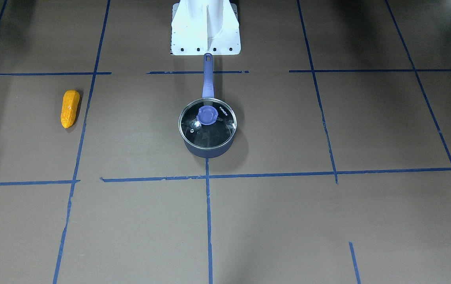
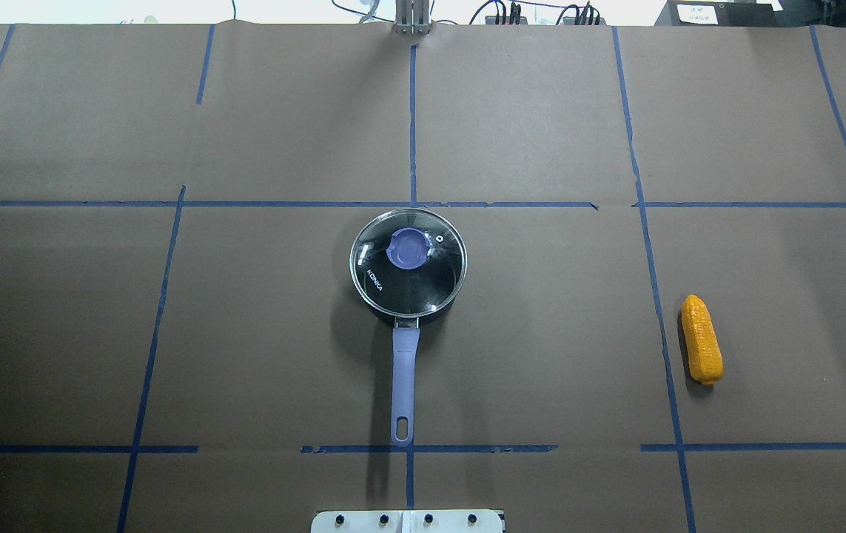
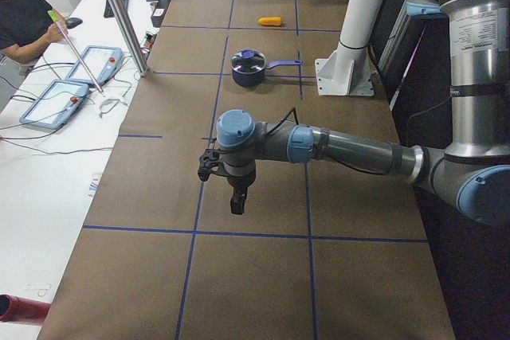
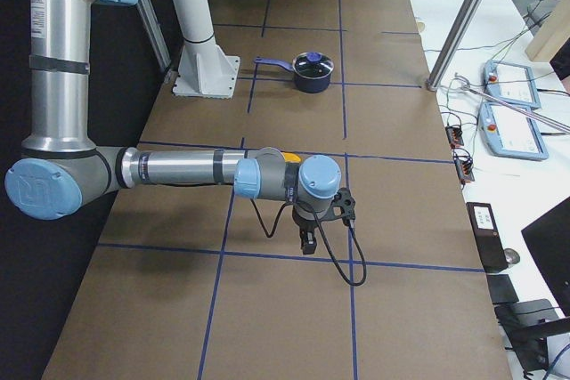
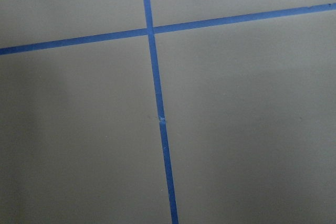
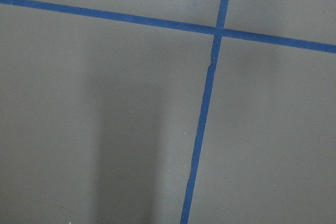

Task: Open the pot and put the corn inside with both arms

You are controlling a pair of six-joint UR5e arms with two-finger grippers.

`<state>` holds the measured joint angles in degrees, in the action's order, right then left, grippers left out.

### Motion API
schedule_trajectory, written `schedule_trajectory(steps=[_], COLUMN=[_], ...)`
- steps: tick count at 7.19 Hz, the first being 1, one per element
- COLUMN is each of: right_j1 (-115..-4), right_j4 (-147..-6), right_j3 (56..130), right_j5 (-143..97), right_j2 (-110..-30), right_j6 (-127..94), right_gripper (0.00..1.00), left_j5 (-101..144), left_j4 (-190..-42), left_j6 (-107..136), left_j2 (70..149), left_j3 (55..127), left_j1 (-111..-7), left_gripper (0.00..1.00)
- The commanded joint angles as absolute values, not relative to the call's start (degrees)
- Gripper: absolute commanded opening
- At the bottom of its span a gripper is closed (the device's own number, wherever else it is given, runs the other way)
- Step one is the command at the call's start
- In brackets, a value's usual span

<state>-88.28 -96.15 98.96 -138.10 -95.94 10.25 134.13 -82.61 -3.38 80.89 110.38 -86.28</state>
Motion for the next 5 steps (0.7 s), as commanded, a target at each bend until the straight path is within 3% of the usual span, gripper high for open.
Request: schedule_trajectory(steps=[1,5], right_j1=[-88.2,-88.2], right_j4=[-96.2,-96.2], right_j3=[100.5,100.4], right_j5=[-138.6,-138.4], right_j2=[-97.2,-97.3], right_j6=[10.3,10.0], right_gripper=[1.0,1.0], left_j5=[134.1,134.4], left_j4=[-83.1,-87.6], left_j6=[-3.0,-1.1], left_j2=[79.9,80.3], left_j3=[111.7,109.5], left_j1=[-86.2,-83.1], left_gripper=[1.0,1.0])
